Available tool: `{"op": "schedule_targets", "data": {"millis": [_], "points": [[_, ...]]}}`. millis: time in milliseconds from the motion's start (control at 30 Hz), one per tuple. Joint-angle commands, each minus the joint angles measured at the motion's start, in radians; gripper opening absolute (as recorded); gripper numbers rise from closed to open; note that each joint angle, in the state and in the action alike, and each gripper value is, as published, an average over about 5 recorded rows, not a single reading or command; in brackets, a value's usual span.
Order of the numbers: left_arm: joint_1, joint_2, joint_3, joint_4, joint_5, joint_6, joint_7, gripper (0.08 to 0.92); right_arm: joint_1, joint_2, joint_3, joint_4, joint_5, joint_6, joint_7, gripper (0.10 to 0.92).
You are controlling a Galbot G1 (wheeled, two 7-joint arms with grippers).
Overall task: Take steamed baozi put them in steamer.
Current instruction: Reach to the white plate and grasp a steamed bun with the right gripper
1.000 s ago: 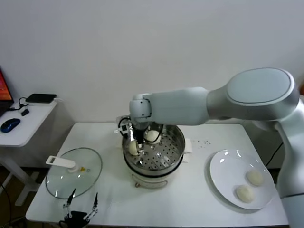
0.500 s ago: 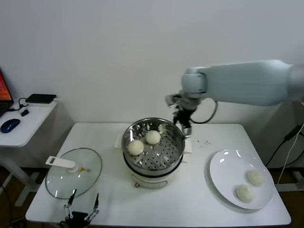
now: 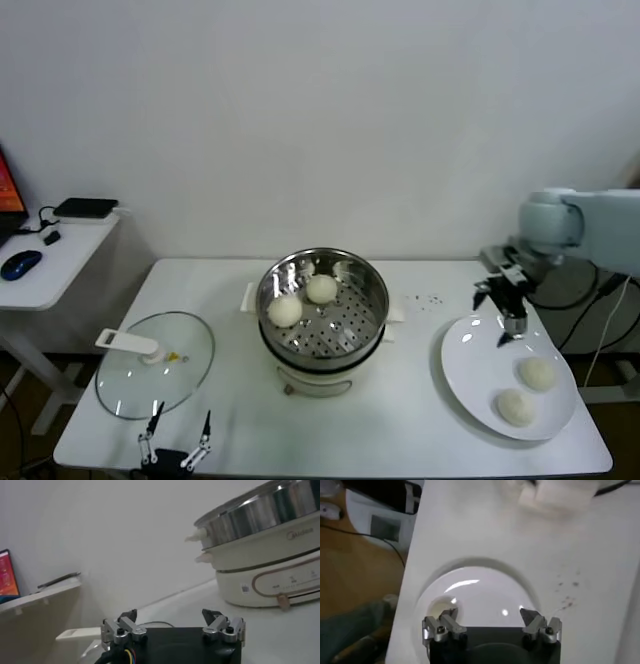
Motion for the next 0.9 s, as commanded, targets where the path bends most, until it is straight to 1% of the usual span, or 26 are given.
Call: {"op": "schedule_targets", "data": {"millis": [33, 467, 667, 900], "points": [[0.003, 0.0, 0.0, 0.003, 0.006, -0.001, -0.001, 0.823, -0.16, -0.217, 0.036, 0.022, -0.172, 0.041, 0.005, 0.823], [0.007, -0.004, 0.001, 0.005, 0.016, -0.005, -0.002, 0.823, -0.478, -0.299, 0.289, 0.002, -0.285, 0.014, 0.048, 0.823], [0.006, -0.005, 0.003, 0.014, 0.022, -0.009, -0.005, 0.823, -0.575, -0.295, 0.403, -0.05, -0.311, 0.008, 0.076, 0.823], [0.0, -0.009, 0.008, 0.018, 0.03, -0.007, -0.005, 0.823, -0.612, -0.275, 0.485, -0.085, -0.305, 0.009, 0.096, 0.823]]}}
